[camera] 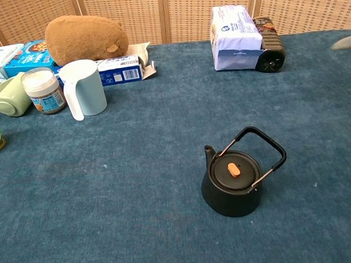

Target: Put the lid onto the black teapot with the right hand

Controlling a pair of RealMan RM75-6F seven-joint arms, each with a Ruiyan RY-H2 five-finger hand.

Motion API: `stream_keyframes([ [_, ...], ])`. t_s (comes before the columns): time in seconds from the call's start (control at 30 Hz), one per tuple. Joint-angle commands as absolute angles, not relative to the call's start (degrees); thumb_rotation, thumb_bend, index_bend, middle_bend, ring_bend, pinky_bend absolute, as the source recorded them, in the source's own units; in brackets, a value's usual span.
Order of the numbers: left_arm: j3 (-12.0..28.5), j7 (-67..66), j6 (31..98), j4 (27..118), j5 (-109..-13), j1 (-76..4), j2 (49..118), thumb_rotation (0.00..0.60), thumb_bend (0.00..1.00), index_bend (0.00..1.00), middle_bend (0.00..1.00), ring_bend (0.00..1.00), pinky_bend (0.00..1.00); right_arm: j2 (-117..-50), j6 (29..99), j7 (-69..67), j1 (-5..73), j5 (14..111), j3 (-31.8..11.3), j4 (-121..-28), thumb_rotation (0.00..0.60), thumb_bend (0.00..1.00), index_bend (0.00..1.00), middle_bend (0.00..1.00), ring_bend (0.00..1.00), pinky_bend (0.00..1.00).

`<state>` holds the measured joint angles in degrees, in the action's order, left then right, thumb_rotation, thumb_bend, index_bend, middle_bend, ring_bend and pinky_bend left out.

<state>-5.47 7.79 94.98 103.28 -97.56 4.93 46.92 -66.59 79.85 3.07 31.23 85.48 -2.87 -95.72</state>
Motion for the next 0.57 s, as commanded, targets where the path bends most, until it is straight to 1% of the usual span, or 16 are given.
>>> stream_keyframes([
  [0.03, -5.5, 8.6, 95.5, 102.7, -97.8, 5.2, 46.8, 0.6, 0.1, 0.0, 0.0, 0.0, 0.06, -64.7, 84.1, 2.9, 26.9, 83.6, -3.1, -95.0, 0.6, 0.02, 0.2, 0.11, 0.08, 0.08],
  [0.2, -4.8, 9.3, 94.9, 102.3, -95.9, 4.9, 46.7, 0.6, 0.1, 0.0, 0.0, 0.0, 0.06, -62.3, 86.9, 4.6, 22.6, 81.2, -2.8, -97.1, 0.6, 0.01, 0.19, 0.09, 0.05, 0.05],
  [0.37, -4.8, 10.8, 95.8, 101.5, -96.4, 5.2, 46.4, 0.6, 0.1, 0.0, 0.0, 0.0, 0.06, -60.2, 87.8, 6.5, 18.7, 78.1, -1.7, -99.4, 0.6, 0.0, 0.14, 0.05, 0.0, 0.0],
  [0.57, -5.1, 12.6, 97.1, 100.3, -97.4, 5.7, 46.3, 0.6, 0.1, 0.0, 0.0, 0.0, 0.06, -59.1, 88.4, 6.3, 15.5, 76.0, -1.4, -99.9, 0.6, 0.0, 0.13, 0.03, 0.0, 0.0],
])
